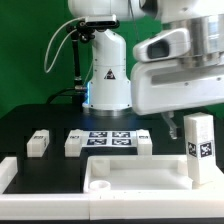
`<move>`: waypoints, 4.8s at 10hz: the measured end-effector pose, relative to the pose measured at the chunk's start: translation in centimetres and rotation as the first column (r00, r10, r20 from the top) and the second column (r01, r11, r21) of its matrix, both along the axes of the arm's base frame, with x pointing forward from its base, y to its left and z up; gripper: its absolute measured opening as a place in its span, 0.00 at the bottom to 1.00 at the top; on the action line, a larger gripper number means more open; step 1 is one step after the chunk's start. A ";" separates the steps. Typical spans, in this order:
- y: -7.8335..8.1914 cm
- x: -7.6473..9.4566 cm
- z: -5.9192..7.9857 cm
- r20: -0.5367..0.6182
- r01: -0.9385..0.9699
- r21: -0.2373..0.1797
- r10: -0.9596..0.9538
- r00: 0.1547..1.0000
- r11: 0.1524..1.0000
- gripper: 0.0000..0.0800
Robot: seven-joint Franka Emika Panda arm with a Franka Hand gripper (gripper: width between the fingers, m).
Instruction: Assemble desk
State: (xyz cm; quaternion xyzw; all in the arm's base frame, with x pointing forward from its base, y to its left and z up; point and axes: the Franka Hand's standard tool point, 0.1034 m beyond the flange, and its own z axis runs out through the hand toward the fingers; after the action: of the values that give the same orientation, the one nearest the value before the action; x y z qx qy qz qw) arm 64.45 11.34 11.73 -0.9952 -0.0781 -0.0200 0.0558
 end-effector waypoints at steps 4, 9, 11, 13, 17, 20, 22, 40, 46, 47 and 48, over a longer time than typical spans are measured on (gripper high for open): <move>-0.3 -0.1 -0.2 -0.017 0.116 0.006 -0.116 0.993 0.993 0.37; -0.9 0.2 -0.4 -0.063 0.603 0.022 -0.601 0.797 0.797 0.37; -1.0 -0.1 -0.5 -0.108 0.817 0.027 -0.811 0.576 0.576 0.37; -1.0 -0.3 -0.6 -0.191 0.957 0.007 -0.939 0.286 0.290 0.37; 0.2 -0.5 -0.6 -0.203 0.985 -0.021 -0.966 0.162 0.170 0.37; 1.0 -0.9 -0.5 -0.153 0.769 -0.023 -0.763 0.629 0.639 0.79; 1.2 -1.1 -0.7 -0.150 0.668 -0.011 -0.662 0.735 0.744 0.81; 0.4 -0.5 -0.9 -0.147 0.965 -0.048 -0.958 0.247 0.256 0.36; 0.2 -0.8 -1.2 -0.163 0.953 -0.036 -0.943 0.291 0.300 0.77; 0.3 -0.9 -1.2 -0.150 0.880 -0.026 -0.872 0.466 0.475 0.80; 0.4 -0.9 -1.2 -0.138 0.797 -0.009 -0.790 0.597 0.604 0.80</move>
Offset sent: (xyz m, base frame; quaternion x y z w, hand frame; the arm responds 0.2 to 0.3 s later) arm 0.0000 0.0000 0.0000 0.0000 0.0000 0.1296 0.9916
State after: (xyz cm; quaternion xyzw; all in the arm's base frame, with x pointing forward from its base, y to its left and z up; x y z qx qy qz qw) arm 63.57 11.72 10.54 -0.9235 0.3763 0.0189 0.0727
